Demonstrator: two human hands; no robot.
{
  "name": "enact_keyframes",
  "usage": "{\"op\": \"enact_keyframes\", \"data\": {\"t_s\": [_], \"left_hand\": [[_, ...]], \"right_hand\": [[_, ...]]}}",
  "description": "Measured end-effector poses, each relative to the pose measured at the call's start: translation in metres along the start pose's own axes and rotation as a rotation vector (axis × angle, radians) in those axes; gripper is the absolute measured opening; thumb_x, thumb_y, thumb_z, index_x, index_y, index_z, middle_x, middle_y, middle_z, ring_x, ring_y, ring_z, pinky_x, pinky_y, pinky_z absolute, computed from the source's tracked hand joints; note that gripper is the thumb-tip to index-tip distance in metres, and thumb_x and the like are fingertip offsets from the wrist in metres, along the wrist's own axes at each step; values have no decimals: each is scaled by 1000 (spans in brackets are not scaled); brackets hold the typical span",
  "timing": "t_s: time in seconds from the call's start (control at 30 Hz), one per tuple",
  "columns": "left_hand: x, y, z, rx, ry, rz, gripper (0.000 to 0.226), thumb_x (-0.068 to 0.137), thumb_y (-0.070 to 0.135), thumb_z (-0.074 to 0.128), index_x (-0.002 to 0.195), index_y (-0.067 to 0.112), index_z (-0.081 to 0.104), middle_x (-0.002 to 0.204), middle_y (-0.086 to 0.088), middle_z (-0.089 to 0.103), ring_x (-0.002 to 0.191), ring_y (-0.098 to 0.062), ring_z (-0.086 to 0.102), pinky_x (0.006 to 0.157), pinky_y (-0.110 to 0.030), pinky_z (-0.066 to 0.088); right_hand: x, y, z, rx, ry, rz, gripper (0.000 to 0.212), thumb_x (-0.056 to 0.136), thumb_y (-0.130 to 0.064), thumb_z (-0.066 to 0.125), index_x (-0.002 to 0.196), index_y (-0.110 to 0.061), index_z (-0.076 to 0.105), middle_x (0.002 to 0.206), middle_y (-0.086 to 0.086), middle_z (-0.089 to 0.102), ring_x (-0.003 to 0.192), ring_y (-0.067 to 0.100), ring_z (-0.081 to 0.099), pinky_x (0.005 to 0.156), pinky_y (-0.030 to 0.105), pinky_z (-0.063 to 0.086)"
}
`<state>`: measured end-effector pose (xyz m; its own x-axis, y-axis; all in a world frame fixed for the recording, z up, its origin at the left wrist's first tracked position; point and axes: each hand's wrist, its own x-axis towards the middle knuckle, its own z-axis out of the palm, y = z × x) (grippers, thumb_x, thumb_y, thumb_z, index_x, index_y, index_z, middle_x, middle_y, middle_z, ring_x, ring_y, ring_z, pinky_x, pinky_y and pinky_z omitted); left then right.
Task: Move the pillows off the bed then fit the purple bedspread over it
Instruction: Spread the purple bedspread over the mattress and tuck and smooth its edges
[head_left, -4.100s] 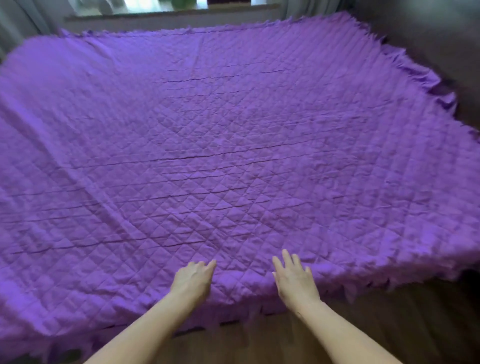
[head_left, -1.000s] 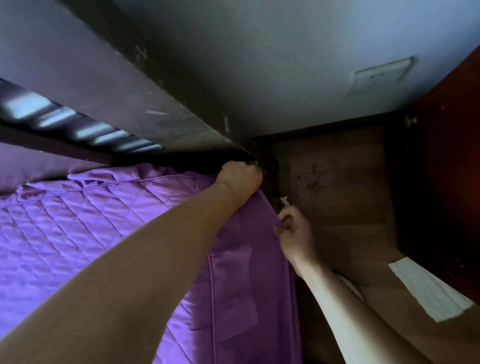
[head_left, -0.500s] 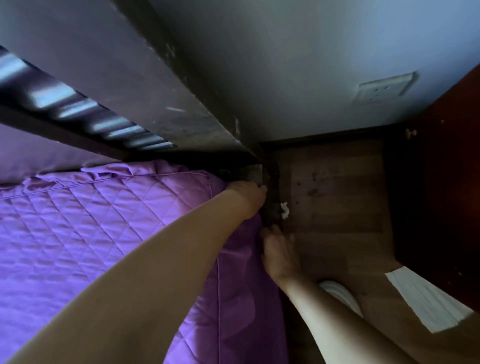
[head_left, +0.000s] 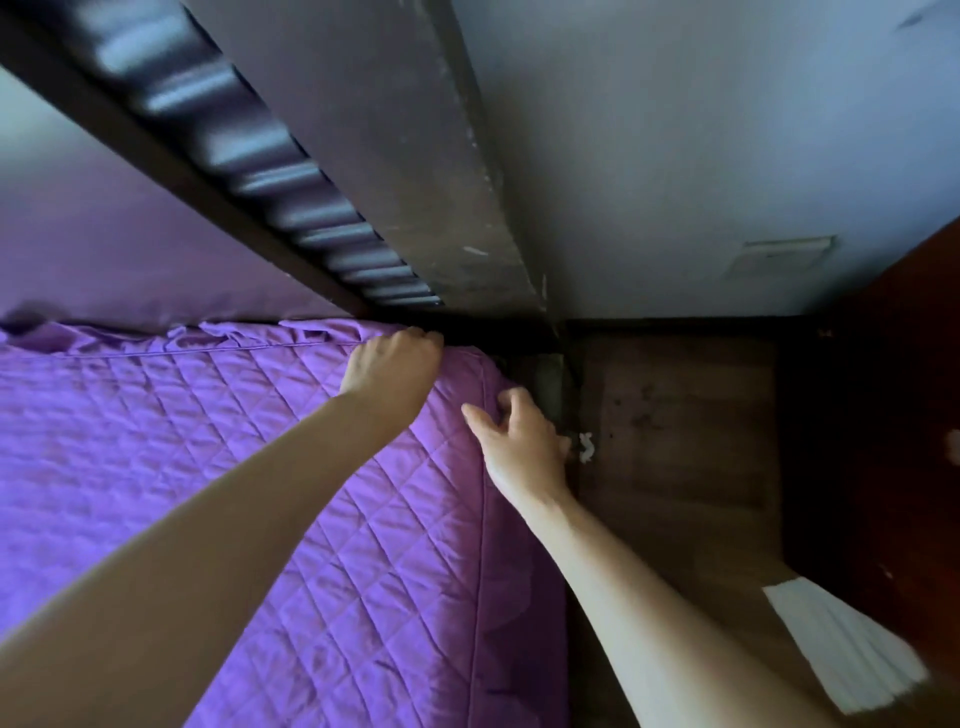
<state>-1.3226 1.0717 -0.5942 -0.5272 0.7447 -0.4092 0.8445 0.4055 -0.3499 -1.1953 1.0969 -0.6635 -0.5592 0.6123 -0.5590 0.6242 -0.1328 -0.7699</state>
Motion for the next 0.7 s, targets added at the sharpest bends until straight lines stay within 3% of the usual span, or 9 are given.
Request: {"op": "enact_keyframes", "data": {"t_s": [0.1,0.2,0.3,0.4,0.43,0.5,0.53,0.6,0.7], "left_hand": [[7,3,-5,-8,11,-27,34,84,-6,45,115,6,50,118,-12,56,110,-36,57,80,-44,48],[6,10,-8,-14,78,-32,31,87,-5,43,116,6,49,119,-12,56,110,-33,56,79,-44,48],[4,12,-3,-132,113,-39,29,91,0,37,116,8,49,118,-11,54,112,-31,53,78,-44,48],[-11,11,11,-351,210,-11,44,87,-1,42,129,12,46,134,-10,45,113,-33,51,84,-44,47],[-21,11,18,-393,304,-27,52,83,-4,47,133,12,45,139,-12,43,115,-34,51,89,-45,45],[-52,6,36,-464,410,-194,68,79,-4,52,142,15,36,148,-13,34,130,-37,39,102,-53,36],[-71,3,48,-501,362,-303,73,82,-1,50,147,22,25,154,-10,23,139,-37,25,107,-59,26],[-108,-1,76,-579,218,-483,74,90,10,43,148,37,5,159,0,2,144,-37,0,108,-66,13],[-154,1,105,-667,99,-591,58,99,30,31,146,43,0,158,7,-5,144,-36,-9,107,-70,10]], "right_hand": [[1,-3,-4,-44,54,-64,18,91,-37,54,90,-20,50,98,2,66,101,26,57,91,35,28],[2,-1,-9,-116,179,-93,17,93,-35,51,84,-22,46,92,5,66,95,29,58,88,36,27],[1,-2,-2,-127,229,-61,15,94,-33,51,89,-20,49,95,5,66,98,29,58,91,38,30],[-5,-9,2,-167,236,-31,14,92,-27,54,101,-16,54,106,5,63,107,29,55,92,42,33],[-8,-9,1,-272,294,-89,19,90,-23,57,107,-16,54,111,7,60,109,30,53,91,44,35],[-21,-11,3,-541,395,-383,37,84,-21,62,119,-18,53,120,10,54,110,33,50,87,47,39],[-28,-11,5,-629,366,-575,45,83,-24,63,126,-21,50,128,11,50,114,35,47,89,50,39],[-39,-6,11,-822,131,-828,55,86,-39,57,138,-30,42,148,9,36,131,40,34,102,59,29],[-43,1,7,-1046,-105,-783,61,91,-56,38,147,-37,21,159,-3,6,144,38,5,110,65,0]]}}
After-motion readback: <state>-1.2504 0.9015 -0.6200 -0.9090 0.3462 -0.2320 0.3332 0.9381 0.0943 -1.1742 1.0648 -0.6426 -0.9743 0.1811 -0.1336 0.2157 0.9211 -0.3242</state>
